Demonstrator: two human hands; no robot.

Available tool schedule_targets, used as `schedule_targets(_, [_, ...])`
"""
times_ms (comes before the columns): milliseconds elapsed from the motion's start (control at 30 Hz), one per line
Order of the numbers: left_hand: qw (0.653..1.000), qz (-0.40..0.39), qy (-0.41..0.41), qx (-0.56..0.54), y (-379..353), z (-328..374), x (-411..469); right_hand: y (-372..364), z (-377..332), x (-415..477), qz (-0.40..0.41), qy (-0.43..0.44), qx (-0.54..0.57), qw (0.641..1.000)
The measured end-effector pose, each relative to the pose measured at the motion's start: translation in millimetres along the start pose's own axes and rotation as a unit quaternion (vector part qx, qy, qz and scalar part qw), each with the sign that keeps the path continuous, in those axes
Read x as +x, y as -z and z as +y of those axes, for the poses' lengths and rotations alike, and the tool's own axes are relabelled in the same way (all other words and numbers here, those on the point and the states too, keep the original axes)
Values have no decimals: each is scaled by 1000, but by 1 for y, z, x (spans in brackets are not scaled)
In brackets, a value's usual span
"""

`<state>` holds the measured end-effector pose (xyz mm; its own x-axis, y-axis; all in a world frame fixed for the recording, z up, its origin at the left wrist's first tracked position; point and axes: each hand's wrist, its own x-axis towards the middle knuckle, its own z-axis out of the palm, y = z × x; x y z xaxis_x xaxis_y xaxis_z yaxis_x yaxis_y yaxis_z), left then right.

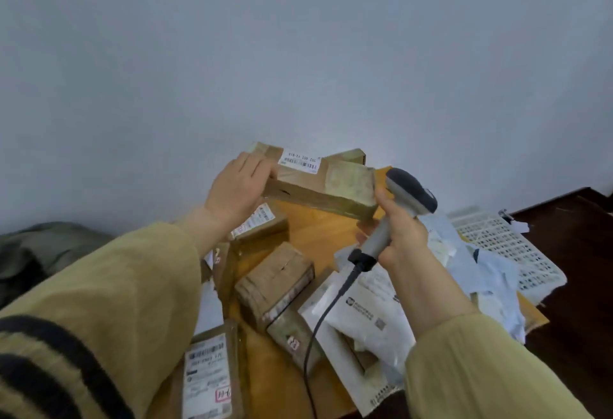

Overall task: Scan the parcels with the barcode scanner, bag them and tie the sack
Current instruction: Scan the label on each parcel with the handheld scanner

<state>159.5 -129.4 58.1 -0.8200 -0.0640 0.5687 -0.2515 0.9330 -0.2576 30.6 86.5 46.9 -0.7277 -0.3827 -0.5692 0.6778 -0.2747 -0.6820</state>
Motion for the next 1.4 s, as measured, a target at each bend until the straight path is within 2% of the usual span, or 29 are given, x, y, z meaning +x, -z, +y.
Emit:
schedule_targets(133, [999, -28, 21, -14, 33, 24, -30, 14, 12, -26, -11, 22, -46, 999])
schedule_targets(267, [981, -173, 27, -84, 55, 31, -51, 28, 17, -48, -9, 51, -24, 998])
schedule_targets(333, [967, -192, 86, -145, 67, 34, -53, 32, 18, -59, -14, 72, -23, 997])
schedule_targets(400, [953, -169, 158, -196, 79, 33, -42, 34, 17, -68, -18, 101, -35, 994])
schedule_targets(533, [910, -210, 238, -266, 102, 22, -6, 28, 17, -84, -46, 169, -120, 977])
schedule_targets(633, [849, -314, 240, -351, 120, 27, 17, 14, 22, -98, -91, 199, -198, 956])
schedule_targets(733, [819, -360, 216, -392, 128, 30, 25, 3, 29, -108, -118, 215, -222, 943])
schedule_targets(867, [813, -345, 219, -414, 136, 16, 31, 3, 31, -114, -121, 226, -206, 945])
schedule_targets(967, [818, -241, 305, -423, 135, 0, 28, 5, 31, -117, -97, 226, -192, 950])
schedule_targets(1000, [799, -193, 354, -446, 132, -6, 25, 6, 30, -119, -94, 221, -193, 951])
schedule_targets(1033, [761, -153, 402, -485, 129, -11, 21, 7, 30, -122, -100, 214, -200, 951])
schedule_targets(1100, [668, -99, 478, -562, 119, -19, 9, 9, 31, -130, -130, 194, -228, 945])
schedule_targets(1200, [595, -38, 545, -590, 99, -26, -13, 9, 39, -138, -167, 154, -237, 945])
schedule_targets(1300, [549, -3, 562, -619, 85, -22, -27, 6, 46, -141, -181, 124, -206, 954])
schedule_targets(1400, [549, 8, 553, -627, 81, -13, -37, 3, 51, -143, -191, 121, -208, 951])
